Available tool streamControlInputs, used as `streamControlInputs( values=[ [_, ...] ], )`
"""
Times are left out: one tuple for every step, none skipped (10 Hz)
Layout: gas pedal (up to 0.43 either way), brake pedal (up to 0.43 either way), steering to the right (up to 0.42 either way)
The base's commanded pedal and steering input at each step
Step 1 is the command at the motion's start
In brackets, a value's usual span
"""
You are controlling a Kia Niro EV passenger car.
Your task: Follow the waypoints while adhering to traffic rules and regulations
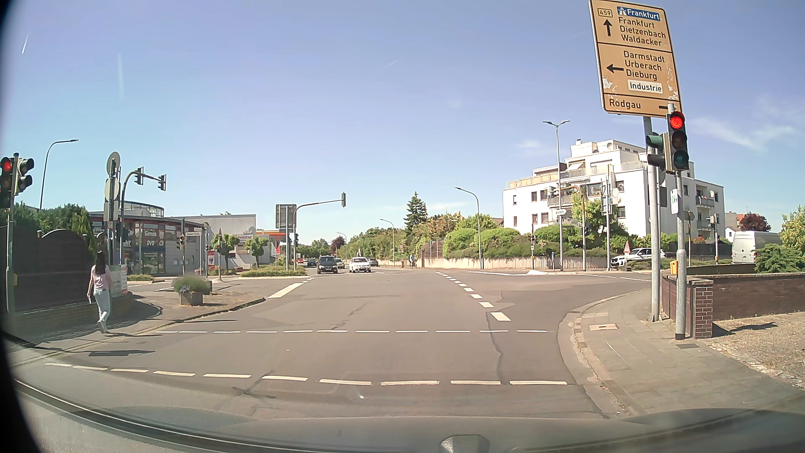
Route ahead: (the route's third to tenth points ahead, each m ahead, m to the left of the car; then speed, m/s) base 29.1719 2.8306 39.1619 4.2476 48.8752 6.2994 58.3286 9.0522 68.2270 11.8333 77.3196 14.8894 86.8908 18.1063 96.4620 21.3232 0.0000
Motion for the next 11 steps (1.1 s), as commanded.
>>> streamControlInputs(
  values=[
    [0.0,0.366,-0.005],
    [0.0,0.366,-0.005],
    [0.0,0.366,-0.005],
    [0.0,0.366,-0.005],
    [0.0,0.366,-0.005],
    [0.0,0.366,-0.005],
    [0.0,0.366,-0.005],
    [0.0,0.366,-0.005],
    [0.0,0.366,-0.005],
    [0.0,0.366,-0.005],
    [0.0,0.366,-0.005]
  ],
)
